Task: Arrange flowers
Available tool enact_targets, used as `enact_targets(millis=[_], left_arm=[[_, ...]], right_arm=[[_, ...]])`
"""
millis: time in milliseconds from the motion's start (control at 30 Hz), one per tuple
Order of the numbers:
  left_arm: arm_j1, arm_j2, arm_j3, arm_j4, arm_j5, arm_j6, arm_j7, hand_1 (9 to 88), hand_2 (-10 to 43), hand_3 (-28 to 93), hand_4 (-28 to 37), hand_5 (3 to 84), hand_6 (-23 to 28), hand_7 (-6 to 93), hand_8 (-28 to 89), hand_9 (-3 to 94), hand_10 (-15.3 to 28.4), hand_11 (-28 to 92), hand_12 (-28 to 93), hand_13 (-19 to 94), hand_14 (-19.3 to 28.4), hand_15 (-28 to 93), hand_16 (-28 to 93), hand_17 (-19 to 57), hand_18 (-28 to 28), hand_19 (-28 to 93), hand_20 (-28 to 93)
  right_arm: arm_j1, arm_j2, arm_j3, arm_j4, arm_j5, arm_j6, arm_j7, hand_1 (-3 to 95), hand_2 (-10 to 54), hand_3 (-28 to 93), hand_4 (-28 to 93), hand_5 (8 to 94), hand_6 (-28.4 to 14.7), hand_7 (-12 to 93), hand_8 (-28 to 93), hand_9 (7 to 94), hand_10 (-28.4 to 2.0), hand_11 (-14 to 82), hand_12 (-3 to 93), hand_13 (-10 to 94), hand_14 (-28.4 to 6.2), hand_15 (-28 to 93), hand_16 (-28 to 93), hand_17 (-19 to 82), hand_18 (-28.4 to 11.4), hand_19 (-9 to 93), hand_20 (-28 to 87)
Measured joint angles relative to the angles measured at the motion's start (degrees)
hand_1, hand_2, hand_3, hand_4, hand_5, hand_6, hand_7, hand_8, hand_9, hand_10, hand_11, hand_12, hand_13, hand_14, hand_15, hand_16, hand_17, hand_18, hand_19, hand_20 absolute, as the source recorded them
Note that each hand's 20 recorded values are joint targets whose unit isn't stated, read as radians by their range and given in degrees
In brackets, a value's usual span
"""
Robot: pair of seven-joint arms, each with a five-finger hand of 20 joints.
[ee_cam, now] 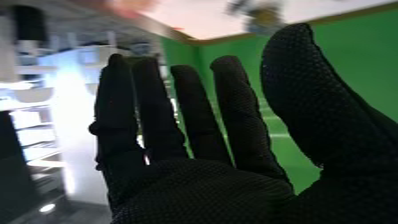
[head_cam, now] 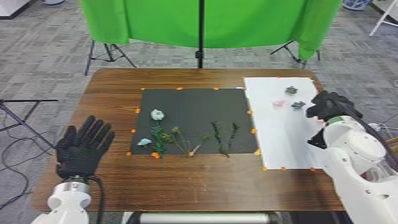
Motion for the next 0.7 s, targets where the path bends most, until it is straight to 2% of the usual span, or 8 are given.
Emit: enact_targets(millis=[100,200,267,367,433,500,600,700], left_arm=[[0.06,-0.07,-0.05,0.00,0.04,0.02,-0.03,27.8,14.2,77,-28.3,46.1,11.2,10.6,-9,38.3,16.5,23,9,29,18.0,42,-9,-7.7,16.3,42,12],[0.19,-0.09,-0.21,-0.06,-0.02,0.15,-0.03,27.8,14.2,77,-28.3,46.2,11.2,10.8,-9,38.3,16.5,23,9,29,17.9,42,-9,-7.7,16.3,42,12],[0.24,-0.12,-0.27,-0.08,-0.21,0.15,-0.02,27.9,14.2,77,-28.3,46.2,11.2,10.7,-9,38.4,16.6,23,9,29,17.9,42,-9,-7.7,16.3,42,12],[0.28,-0.17,-0.29,-0.10,-0.49,0.15,0.00,28.1,14.3,77,-28.3,46.3,11.3,10.8,-9,38.6,16.6,23,9,29,17.9,42,-9,-7.6,16.3,42,12],[0.30,-0.18,-0.29,-0.11,-0.68,0.15,0.04,28.1,14.3,77,-28.3,46.8,11.4,11.1,-9,38.8,16.6,23,10,30,17.8,43,-9,-7.6,16.3,42,12],[0.29,-0.18,-0.23,-0.12,-1.22,0.28,0.17,28.1,14.4,77,-28.3,46.8,11.4,11.2,-9,39.0,16.7,23,10,30,17.9,43,-9,-7.6,16.3,42,13],[0.31,-0.24,-0.17,-0.17,-2.95,0.57,0.50,28.1,14.4,78,-28.3,46.9,11.3,11.3,-9,39.3,16.7,23,10,30,17.9,43,-9,-7.6,16.3,42,13],[0.49,-0.29,-0.17,-0.23,-3.47,0.77,0.71,28.0,14.4,78,-28.3,47.0,11.4,11.3,-9,39.3,16.8,23,10,30,18.0,44,-9,-7.6,16.3,42,13]], right_arm=[[-0.76,-0.06,0.91,0.05,0.68,-0.11,3.20,49.5,-9.5,84,-28,48.8,-2.1,14,-13,42.6,-13.5,11.6,11.7,36,-16.6,33,12,19,-23.6,75,28],[-1.05,-0.06,1.40,1.13,1.18,-0.11,2.53,55.1,-9.5,78,-28,52.3,0.7,17,-15,46.0,-11.7,11.0,11.6,43,-13.6,32,13,21,-22.5,73,27],[-1.04,-0.09,1.38,2.69,0.83,0.33,0.62,58.1,-9.5,74,-28,54.9,1.6,17,-15,49.9,-10.9,11.3,12.5,47,-12.4,32,15,22,-21.8,73,28],[-0.85,-0.50,1.17,6.00,0.20,2.51,-2.09,62.1,-9.5,67,-28,63.5,2.6,19,-15,62.1,-10.1,14.2,14.7,58,-9.5,35,19,24,-20.5,74,31],[-0.62,-0.95,0.82,8.41,0.57,5.87,-2.51,72.9,-9.5,46,-28,68.7,2.6,22,-10,69.1,-10.2,15.4,19.8,61,-7.3,34,29,25,-20.0,75,32],[-0.41,-1.32,0.65,10.09,1.12,11.19,-2.10,92.0,-9.5,-17,20,73.0,2.1,30,-6,78.8,-9.6,8.8,33.0,66,-5.4,34,36,27,-20.0,77,35],[-0.65,-1.63,0.16,11.53,1.12,17.77,-1.34,94.5,-9.5,-26,31,76.6,2.3,38,-6,84.6,-9.7,9.7,39.1,69,-5.4,36,39,28,-20.1,78,36],[-1.59,-1.69,-0.22,11.70,0.27,20.93,-1.25,94.6,-9.5,-26,33,77.1,2.2,39,-6,85.1,-9.7,9.8,39.6,69,-5.3,37,39,28,-20.2,79,36]])
